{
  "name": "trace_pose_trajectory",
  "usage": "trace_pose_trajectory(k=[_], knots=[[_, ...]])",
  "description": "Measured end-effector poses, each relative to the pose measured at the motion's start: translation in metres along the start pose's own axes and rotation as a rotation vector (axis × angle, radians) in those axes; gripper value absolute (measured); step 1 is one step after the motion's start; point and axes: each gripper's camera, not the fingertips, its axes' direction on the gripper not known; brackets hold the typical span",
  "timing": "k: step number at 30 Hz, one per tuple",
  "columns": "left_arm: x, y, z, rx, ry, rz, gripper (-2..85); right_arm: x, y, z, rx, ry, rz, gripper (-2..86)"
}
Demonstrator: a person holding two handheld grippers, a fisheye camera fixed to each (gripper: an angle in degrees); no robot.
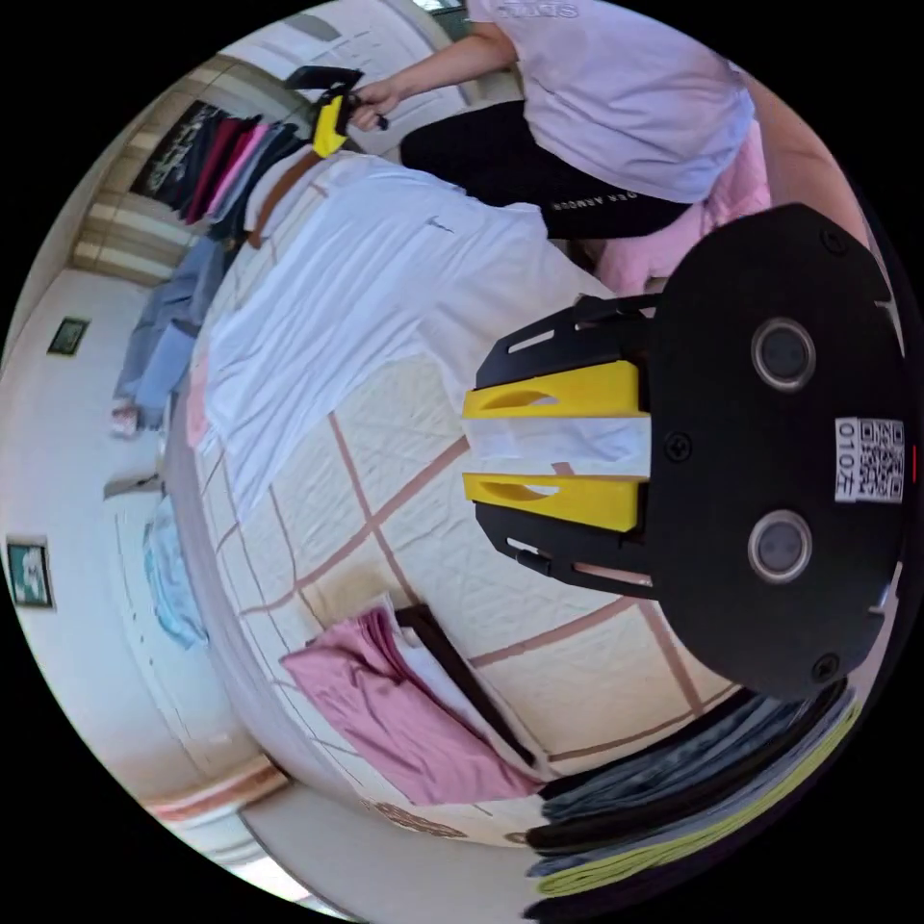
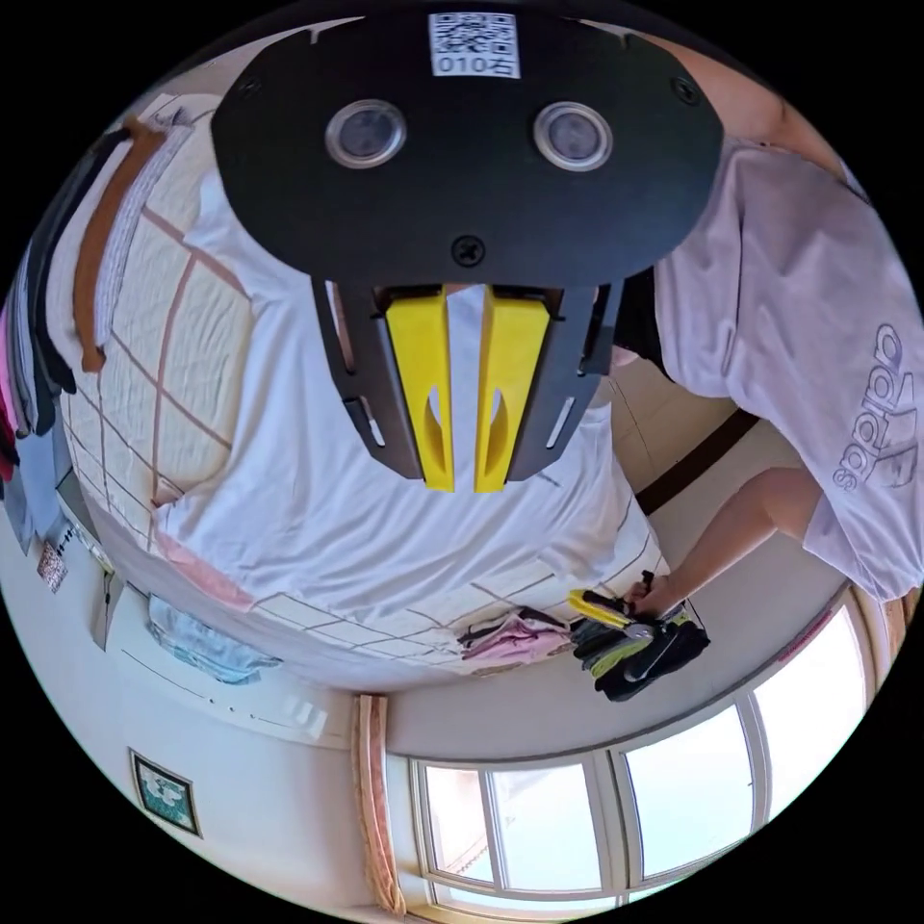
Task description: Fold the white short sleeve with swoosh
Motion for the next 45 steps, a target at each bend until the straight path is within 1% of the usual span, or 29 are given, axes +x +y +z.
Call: trace_pose_trajectory(k=[2, 5, 6, 9, 11, 14, 15, 16, 17, 18, 19, 21, 23, 26, 27, 29, 31, 34, 36, 37, 39, 40, 42, 43, 45], knots=[[-0.003, -0.015, 0.019, -0.133, -0.039, 0.103, 5.9, 0.003, -0.002, 0.009, -0.042, 0.036, 0.008, 5.0], [-0.015, -0.019, 0.018, -0.141, -0.026, 0.126, 3.8, 0.009, 0.011, 0.018, -0.101, 0.059, 0.059, 4.2], [-0.018, -0.019, 0.014, -0.125, -0.011, 0.128, 3.2, 0.012, 0.019, 0.019, -0.112, 0.061, 0.082, 3.8], [-0.039, -0.017, -0.02, 0.01, 0.105, 0.085, 1.1, 0.019, 0.037, 0.017, -0.129, 0.076, 0.141, 3.1], [-0.074, -0.012, -0.049, 0.114, 0.157, -0.029, 0.6, 0.023, 0.044, 0.015, -0.135, 0.077, 0.176, 3.0], [-0.123, -0.012, -0.052, 0.143, 0.222, -0.179, 0.8, 0.022, 0.047, 0.015, -0.117, 0.075, 0.194, 2.8], [-0.129, -0.014, -0.048, 0.133, 0.235, -0.195, 1.1, 0.02, 0.045, 0.018, -0.121, 0.068, 0.186, 2.7], [-0.138, -0.021, -0.032, 0.043, 0.258, -0.225, 1.6, 0.018, 0.043, 0.02, -0.126, 0.065, 0.18, 2.7], [-0.143, -0.027, -0.009, -0.112, 0.259, -0.236, 2.7, 0.013, 0.04, 0.024, -0.139, 0.065, 0.167, 2.7], [-0.145, -0.027, 0.001, -0.177, 0.238, -0.25, 3.2, 0.008, 0.038, 0.027, -0.153, 0.076, 0.157, 2.7], [-0.148, -0.024, 0.008, -0.204, 0.202, -0.264, 4.1, 0.007, 0.038, 0.027, -0.159, 0.085, 0.156, 2.7], [-0.154, -0.008, -0.01, -0.067, 0.208, -0.318, 5.3, 0.003, 0.042, 0.022, -0.154, 0.117, 0.167, 2.7], [-0.153, 0.034, -0.057, 0.174, 0.112, -0.424, 6.7, 0.003, 0.051, 0.011, -0.133, 0.124, 0.199, 2.7], [-0.124, 0.097, -0.093, 0.297, 0.018, -0.486, 8.2, 0.003, 0.072, -0.006, -0.121, 0.144, 0.266, 2.7], [-0.115, 0.106, -0.093, 0.297, 0.0, -0.463, 8.4, 0.0, 0.082, -0.01, -0.117, 0.146, 0.292, 2.8], [-0.08, 0.136, -0.077, 0.231, -0.121, -0.363, 9.0, -0.005, 0.093, -0.011, -0.108, 0.128, 0.321, 2.8], [-0.067, 0.153, -0.059, 0.166, -0.174, -0.337, 9.2, -0.011, 0.099, -0.007, -0.098, 0.08, 0.341, 3.0], [-0.061, 0.164, -0.047, 0.224, -0.09, -0.297, 9.0, -0.038, 0.081, 0.004, -0.047, -0.055, 0.265, 3.5], [-0.055, 0.157, -0.042, 0.217, -0.095, -0.241, 8.4, -0.091, 0.048, 0.019, 0.034, -0.135, 0.089, 4.6], [-0.05, 0.15, -0.037, 0.202, -0.119, -0.194, 7.6, -0.108, 0.039, 0.026, 0.034, -0.144, 0.037, 5.0], [-0.042, 0.14, -0.03, 0.177, -0.148, -0.139, 5.7, -0.184, 0.01, 0.068, -0.055, -0.15, -0.179, 6.2], [-0.036, 0.136, -0.028, 0.18, -0.154, -0.1, 4.1, -0.202, 0.005, 0.08, -0.086, -0.141, -0.222, 6.4], [-0.027, 0.133, -0.03, 0.214, -0.133, -0.052, 2.1, -0.265, -0.005, 0.122, -0.18, -0.067, -0.354, 6.6], [-0.023, 0.132, -0.031, 0.226, -0.121, -0.03, 1.2, -0.278, -0.006, 0.131, -0.196, -0.034, -0.384, 6.7], [-0.02, 0.133, -0.032, 0.219, -0.123, -0.015, 0.6, -0.32, -0.005, 0.161, -0.237, 0.165, -0.467, 6.7]])
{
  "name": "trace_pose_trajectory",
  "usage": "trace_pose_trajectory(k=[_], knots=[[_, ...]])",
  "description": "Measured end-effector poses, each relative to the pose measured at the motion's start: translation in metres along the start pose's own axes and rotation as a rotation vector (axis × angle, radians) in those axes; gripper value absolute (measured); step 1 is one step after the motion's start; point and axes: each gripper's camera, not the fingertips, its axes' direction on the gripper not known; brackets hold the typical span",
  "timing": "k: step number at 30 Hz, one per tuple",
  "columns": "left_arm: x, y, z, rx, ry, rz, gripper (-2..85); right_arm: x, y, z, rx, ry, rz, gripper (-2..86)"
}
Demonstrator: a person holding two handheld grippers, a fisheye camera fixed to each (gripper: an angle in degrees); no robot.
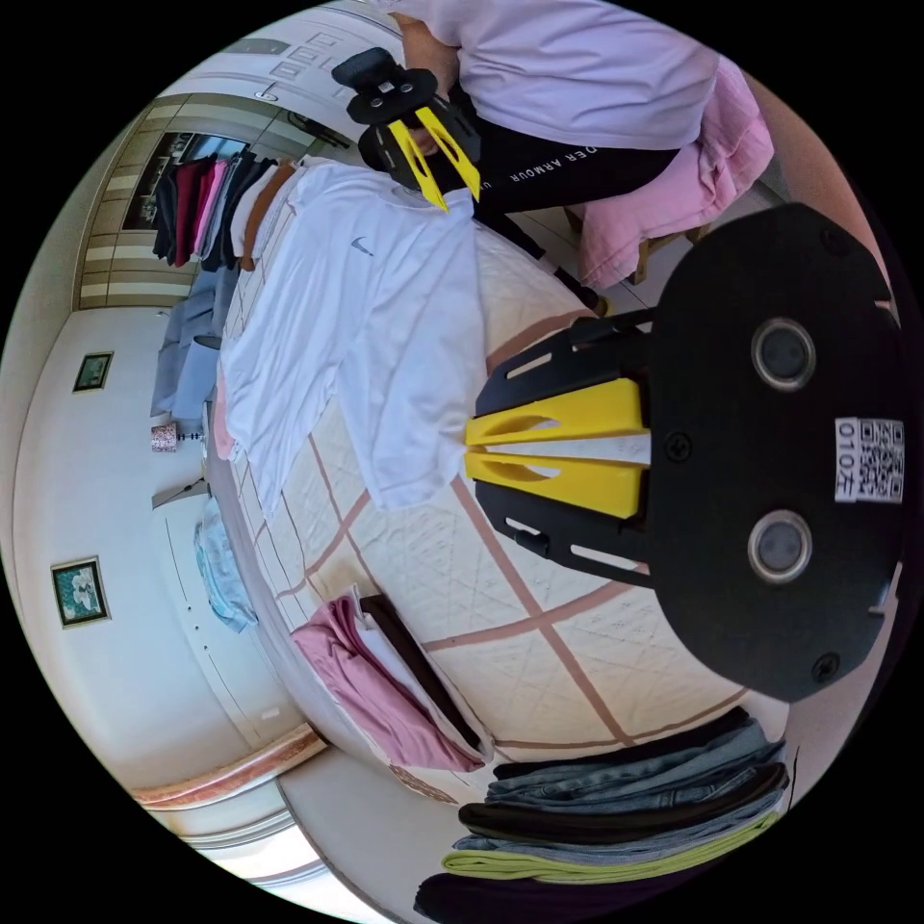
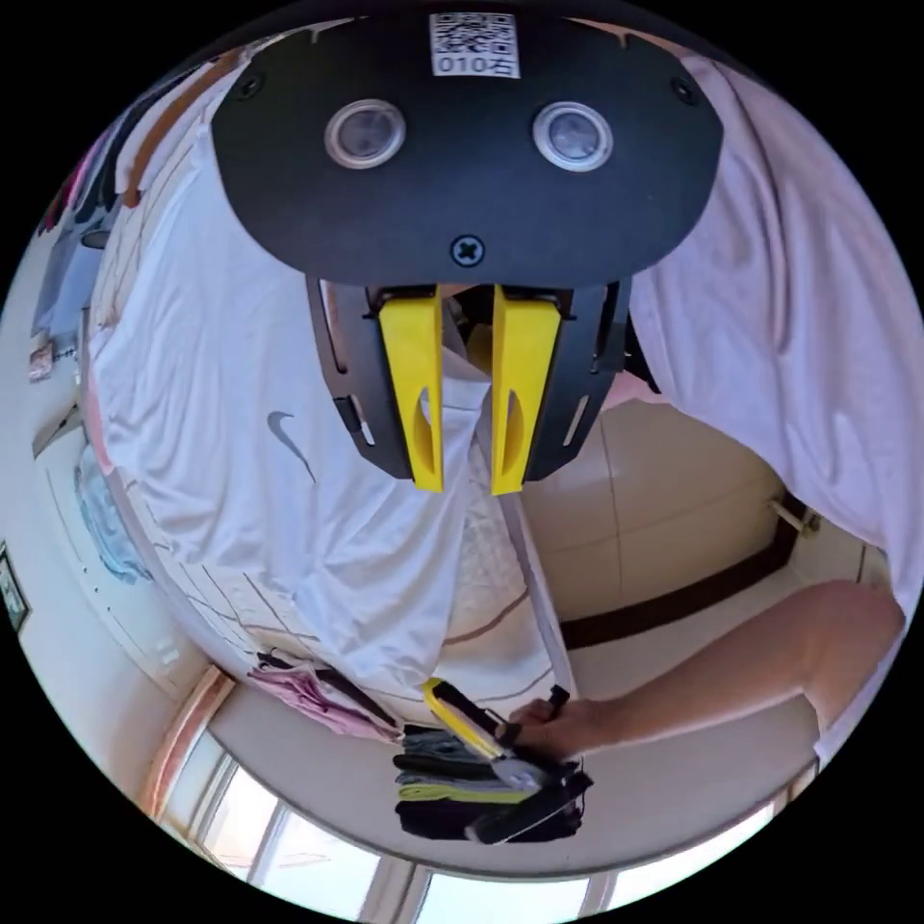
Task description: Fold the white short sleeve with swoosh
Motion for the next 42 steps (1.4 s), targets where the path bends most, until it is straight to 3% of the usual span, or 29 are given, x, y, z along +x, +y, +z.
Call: trace_pose_trajectory(k=[7, 12, 18, 25, 28, 31, 34, 38, 42], knots=[[-0.015, 0.007, -0.015, 0.066, 0.048, -0.022, -0.1, -0.056, -0.003, 0.032, -0.109, 0.401, -0.143, 4.6], [-0.026, 0.007, 0.001, -0.057, 0.121, -0.021, -0.2, -0.019, 0.001, -0.014, -0.029, 0.034, -0.019, 3.6], [-0.008, 0.015, 0.059, -0.213, 0.155, 0.005, 0.0, 0.006, 0.024, 0.014, -0.053, -0.07, 0.005, 3.5], [-0.004, 0.024, 0.089, -0.158, 0.176, -0.137, 1.3, 0.05, 0.046, 0.017, -0.001, -0.218, 0.057, 3.9], [-0.003, 0.023, 0.1, -0.165, 0.185, -0.227, 3.5, 0.091, 0.072, 0.0, 0.092, -0.425, 0.141, 4.6], [0.011, 0.02, 0.085, -0.201, -0.022, -0.333, 5.2, 0.145, 0.134, -0.044, 0.233, -0.397, 0.347, 6.0], [0.045, -0.006, 0.066, -0.12, -0.149, -0.355, 6.1, 0.2, 0.232, -0.085, 0.226, -0.147, 0.651, 6.8], [0.123, -0.102, 0.095, 0.049, 0.02, -0.087, 6.2, 0.26, 0.401, -0.122, 0.09, 0.194, 1.176, 8.8], [0.201, -0.2, 0.152, 0.176, 0.279, 0.115, 5.9, 0.301, 0.525, -0.123, 0.047, 0.119, 1.487, 9.9]])
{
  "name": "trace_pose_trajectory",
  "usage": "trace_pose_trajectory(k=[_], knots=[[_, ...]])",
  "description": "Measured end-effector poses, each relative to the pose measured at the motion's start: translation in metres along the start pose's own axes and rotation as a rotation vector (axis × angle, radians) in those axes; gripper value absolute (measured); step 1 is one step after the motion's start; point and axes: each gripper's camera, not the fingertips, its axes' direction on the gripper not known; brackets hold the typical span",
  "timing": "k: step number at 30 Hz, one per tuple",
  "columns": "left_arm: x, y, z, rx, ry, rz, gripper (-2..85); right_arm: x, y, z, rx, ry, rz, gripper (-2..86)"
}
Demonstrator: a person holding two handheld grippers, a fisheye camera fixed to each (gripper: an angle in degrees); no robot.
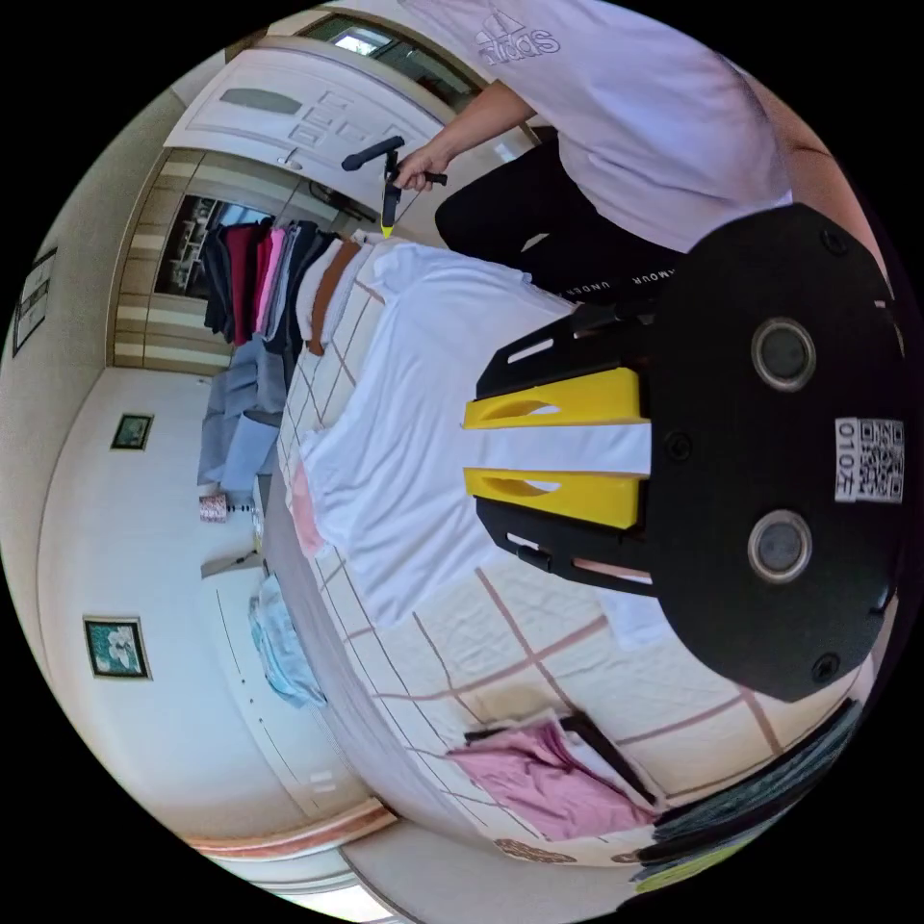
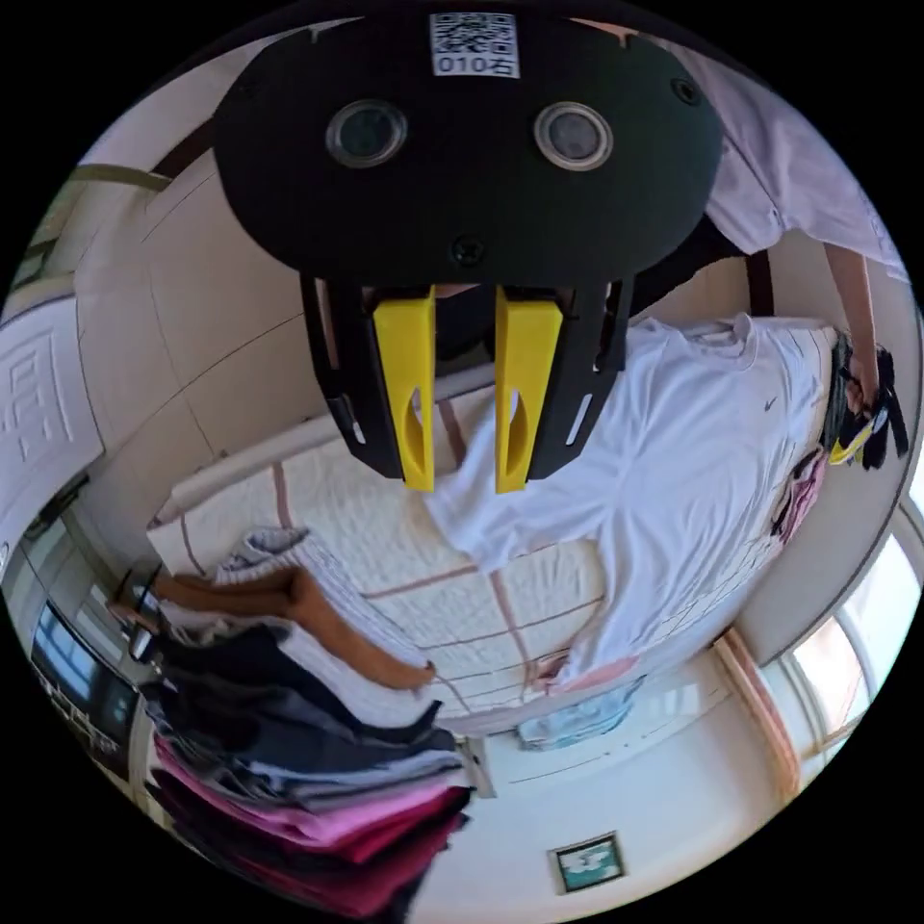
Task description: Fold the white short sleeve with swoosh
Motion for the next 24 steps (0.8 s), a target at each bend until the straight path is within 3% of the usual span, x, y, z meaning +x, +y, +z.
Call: trace_pose_trajectory(k=[3, 8, 14, 19, 24], knots=[[0.058, -0.084, 0.096, -0.006, 0.209, 0.154, 5.6, 0.043, -0.009, 0.017, -0.047, -0.198, 0.11, 9.9], [0.163, -0.213, 0.273, -0.133, 0.484, 0.241, 4.8, 0.067, -0.021, 0.045, -0.084, -0.273, 0.178, 9.7], [0.276, -0.271, 0.408, -0.356, 0.432, 0.444, 2.8, 0.075, -0.025, 0.036, -0.049, -0.305, 0.188, 8.2], [0.314, -0.271, 0.436, -0.388, 0.353, 0.604, 0.4, 0.091, -0.027, 0.044, -0.041, -0.351, 0.178, 5.2], [0.263, -0.288, 0.415, -0.204, 0.482, 0.464, -0.1, 0.098, -0.026, 0.004, -0.043, -0.369, 0.098, 3.0]])
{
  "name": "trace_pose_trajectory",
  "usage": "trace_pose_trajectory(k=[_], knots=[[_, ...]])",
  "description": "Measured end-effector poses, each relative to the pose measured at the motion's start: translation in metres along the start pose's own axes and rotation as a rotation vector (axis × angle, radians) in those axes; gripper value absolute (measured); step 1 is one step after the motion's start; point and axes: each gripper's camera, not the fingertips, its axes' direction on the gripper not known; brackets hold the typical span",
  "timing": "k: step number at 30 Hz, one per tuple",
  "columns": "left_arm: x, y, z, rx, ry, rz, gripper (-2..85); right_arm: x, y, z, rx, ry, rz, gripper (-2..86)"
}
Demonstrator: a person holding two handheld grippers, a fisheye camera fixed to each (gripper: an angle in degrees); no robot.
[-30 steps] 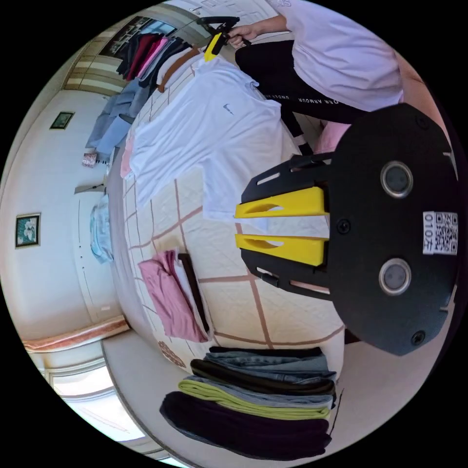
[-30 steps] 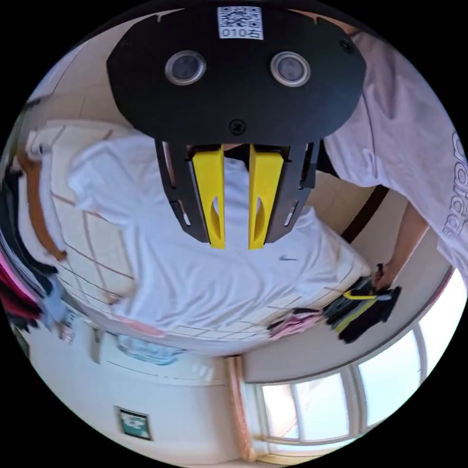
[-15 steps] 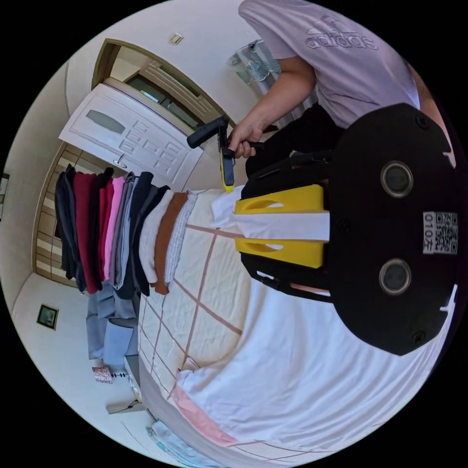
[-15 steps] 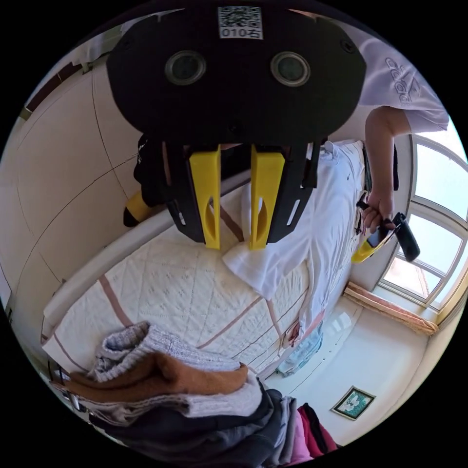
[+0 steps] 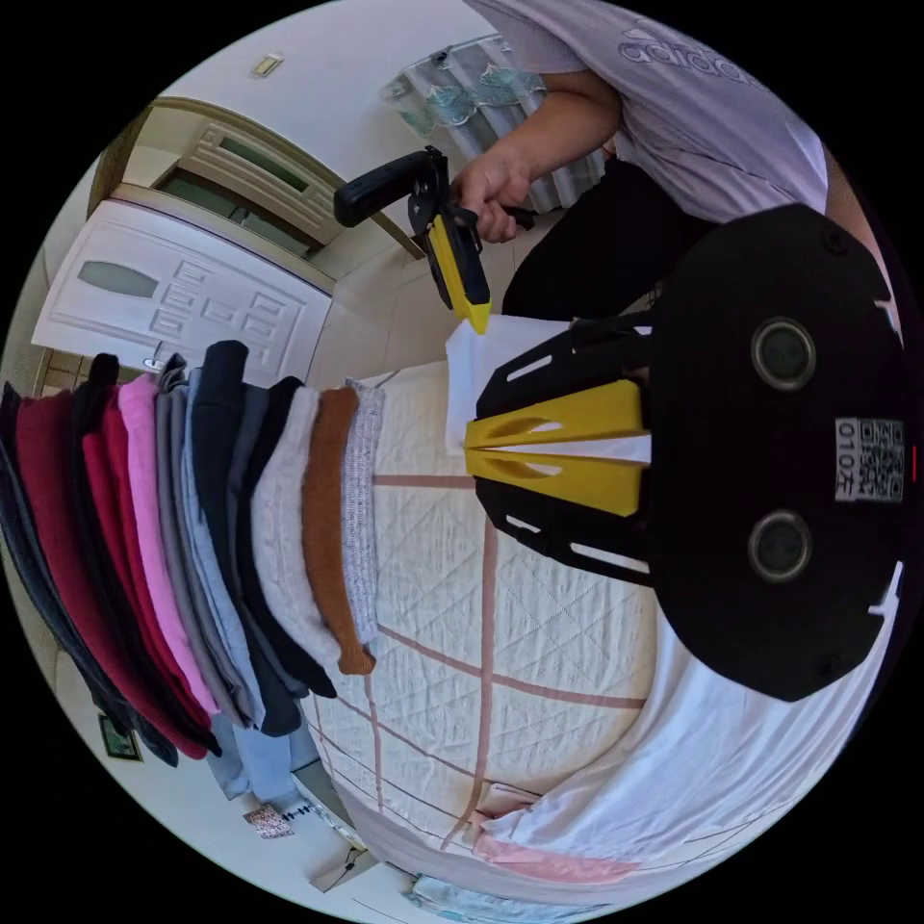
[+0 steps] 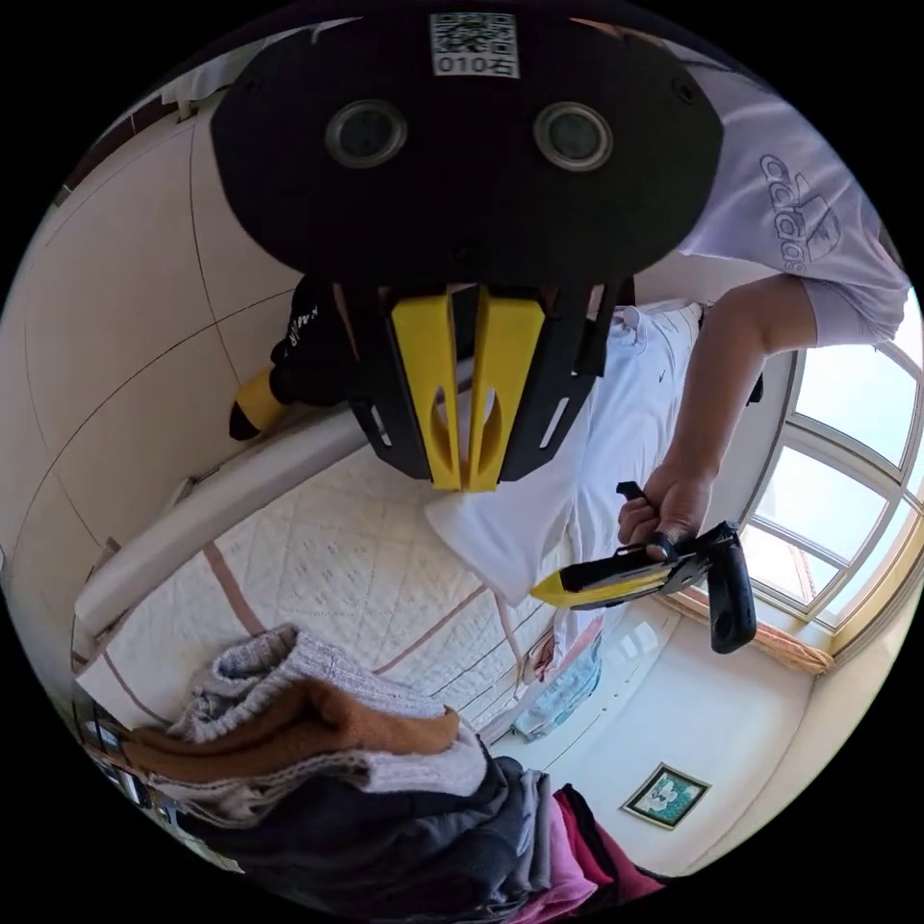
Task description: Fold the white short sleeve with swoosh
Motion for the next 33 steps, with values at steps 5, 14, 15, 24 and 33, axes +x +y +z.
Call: trace_pose_trajectory(k=[5, 14, 15, 24, 33], knots=[[-0.024, -0.004, 0.04, -0.055, -0.061, -0.019, -0.1, -0.012, -0.014, 0.027, -0.059, 0.171, -0.02, 2.2], [-0.077, 0.024, 0.008, 0.068, -0.019, -0.093, 3.6, -0.034, -0.025, 0.045, -0.096, 0.332, -0.057, 4.9], [-0.081, 0.031, -0.007, 0.102, -0.023, -0.092, 4.1, -0.045, -0.027, 0.038, -0.065, 0.407, -0.065, 5.8], [-0.263, 0.267, -0.25, 0.259, -0.519, -0.625, 7.7, -0.202, -0.131, 0.066, 0.109, 0.573, -0.421, 8.5], [-0.466, 0.432, -0.321, 0.205, -0.461, -1.15, 8.9, -0.301, -0.336, 0.262, -0.095, 0.387, -0.634, 8.9]])
